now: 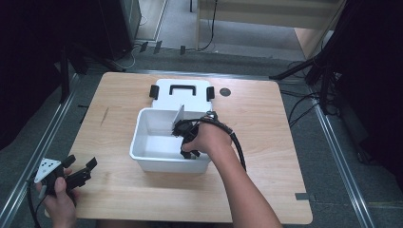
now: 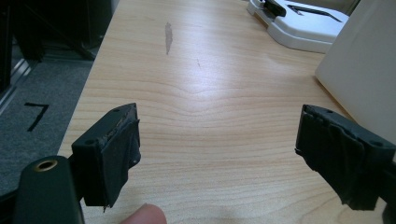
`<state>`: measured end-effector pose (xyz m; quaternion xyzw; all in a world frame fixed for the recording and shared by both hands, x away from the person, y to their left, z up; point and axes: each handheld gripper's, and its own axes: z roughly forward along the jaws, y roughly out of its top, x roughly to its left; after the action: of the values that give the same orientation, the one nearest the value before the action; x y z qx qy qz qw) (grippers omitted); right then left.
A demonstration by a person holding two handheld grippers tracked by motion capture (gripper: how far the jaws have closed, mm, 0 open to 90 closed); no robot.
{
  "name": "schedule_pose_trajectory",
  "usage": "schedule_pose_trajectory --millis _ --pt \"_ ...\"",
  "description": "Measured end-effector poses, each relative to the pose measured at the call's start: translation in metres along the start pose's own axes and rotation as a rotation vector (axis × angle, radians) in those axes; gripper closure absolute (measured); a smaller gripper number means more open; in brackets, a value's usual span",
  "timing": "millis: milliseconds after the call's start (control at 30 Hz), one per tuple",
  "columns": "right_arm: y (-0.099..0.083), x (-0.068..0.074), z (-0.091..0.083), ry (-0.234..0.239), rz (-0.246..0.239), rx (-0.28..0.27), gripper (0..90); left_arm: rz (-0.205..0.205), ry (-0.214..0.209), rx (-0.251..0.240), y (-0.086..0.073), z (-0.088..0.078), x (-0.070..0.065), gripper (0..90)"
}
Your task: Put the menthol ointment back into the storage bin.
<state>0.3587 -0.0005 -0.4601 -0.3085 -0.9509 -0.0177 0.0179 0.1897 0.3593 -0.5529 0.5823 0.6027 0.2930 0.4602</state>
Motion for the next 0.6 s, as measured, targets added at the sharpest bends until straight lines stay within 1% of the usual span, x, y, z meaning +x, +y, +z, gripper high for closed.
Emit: schedule_pose_trajectory --millis 33,67,133,233,300,433,600 --pt "-0.0001 -0.0003 0.0014 -0.007 -0.008 0.010 51.0 -0.001 0.000 0.000 0.0000 0.0000 0.0000 14.4" --pt "-0.0003 -0.0002 0.0028 -0.013 -0.006 0.016 50.9 -0.001 -0.001 0.001 0.0000 -0.0001 0.0001 14.4" --pt "-0.0009 -0.0012 0.0052 -0.014 -0.010 0.024 50.9 -0.003 -0.001 0.002 0.0001 -0.0001 0.0003 14.4" --pt "-0.0018 -0.0019 0.0070 -0.008 0.000 0.034 50.8 -0.002 0.000 0.003 0.0001 0.0000 0.0002 14.4" --pt "-0.0019 -0.0023 0.0071 -0.007 0.002 0.030 50.6 -0.002 0.000 0.003 0.0001 0.0000 0.0002 14.4" --pt "-0.0017 -0.0016 0.0074 -0.009 0.004 0.037 49.7 -0.004 -0.001 0.002 0.0000 0.0000 0.0002 14.4" --pt "-0.0025 -0.0019 0.0065 -0.001 0.005 0.024 47.7 -0.005 -0.001 0.001 0.0000 -0.0001 0.0003 14.4"
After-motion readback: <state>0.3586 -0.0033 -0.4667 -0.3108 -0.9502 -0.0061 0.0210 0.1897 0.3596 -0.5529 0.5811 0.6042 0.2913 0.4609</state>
